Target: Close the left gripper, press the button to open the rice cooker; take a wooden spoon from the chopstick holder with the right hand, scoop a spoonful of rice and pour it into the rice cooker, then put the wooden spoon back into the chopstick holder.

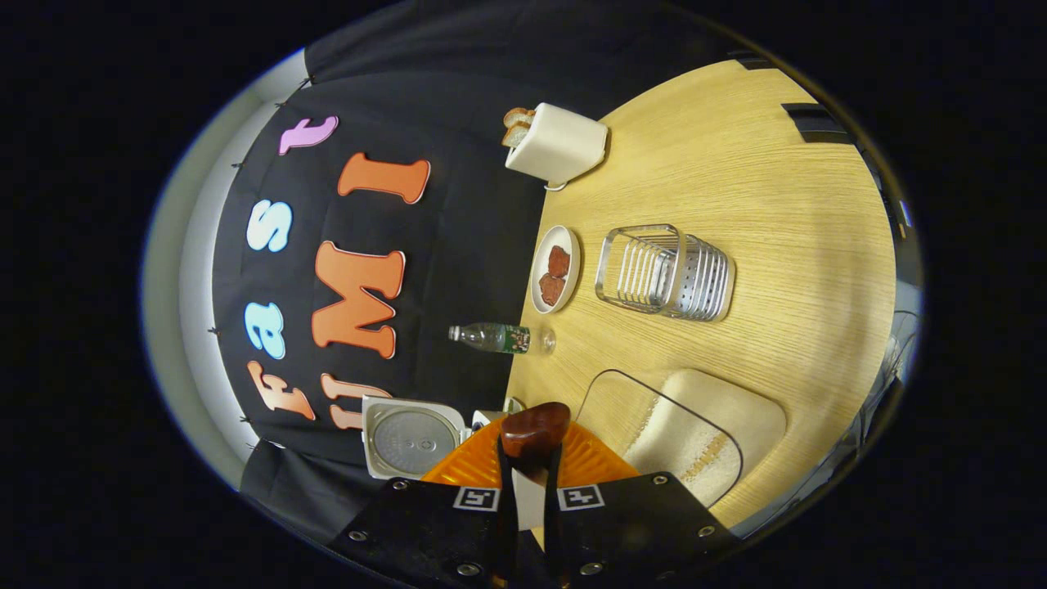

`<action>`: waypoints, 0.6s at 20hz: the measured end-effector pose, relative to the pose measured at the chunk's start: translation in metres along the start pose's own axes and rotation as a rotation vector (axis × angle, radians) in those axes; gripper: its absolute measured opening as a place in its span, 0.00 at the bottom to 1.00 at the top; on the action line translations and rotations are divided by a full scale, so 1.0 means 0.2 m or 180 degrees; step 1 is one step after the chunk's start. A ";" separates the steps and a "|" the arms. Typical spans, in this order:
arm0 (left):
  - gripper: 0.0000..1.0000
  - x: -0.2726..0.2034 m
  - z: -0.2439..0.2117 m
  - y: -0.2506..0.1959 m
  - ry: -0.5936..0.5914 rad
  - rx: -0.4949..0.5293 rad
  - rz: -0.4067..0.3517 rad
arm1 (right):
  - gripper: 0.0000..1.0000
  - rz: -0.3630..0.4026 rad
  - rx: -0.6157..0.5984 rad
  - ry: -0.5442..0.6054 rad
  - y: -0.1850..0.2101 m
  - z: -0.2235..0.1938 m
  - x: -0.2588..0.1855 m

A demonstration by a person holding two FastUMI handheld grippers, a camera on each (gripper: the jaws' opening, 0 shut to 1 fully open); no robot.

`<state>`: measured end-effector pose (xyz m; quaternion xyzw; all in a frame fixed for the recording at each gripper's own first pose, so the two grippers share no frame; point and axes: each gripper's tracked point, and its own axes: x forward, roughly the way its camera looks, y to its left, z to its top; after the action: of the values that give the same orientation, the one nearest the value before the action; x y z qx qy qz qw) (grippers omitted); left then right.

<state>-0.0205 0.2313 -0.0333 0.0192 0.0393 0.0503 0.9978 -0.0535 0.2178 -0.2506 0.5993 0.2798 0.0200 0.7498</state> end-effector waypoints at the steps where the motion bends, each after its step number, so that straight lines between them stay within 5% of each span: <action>1: 1.00 0.00 0.01 0.00 -0.0015 0.0003 0.0013 | 0.12 0.0039 0.0005 -0.0012 0.04 0.01 -0.01; 12: 1.00 -0.01 0.01 0.02 -0.0052 -0.0073 -0.0012 | 0.12 0.0373 0.0142 0.0117 0.50 -0.02 0.08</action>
<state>-0.0233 0.2348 -0.0311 0.0081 0.0306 0.0487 0.9983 -0.0115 0.2546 -0.1652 0.6307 0.2584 0.0686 0.7285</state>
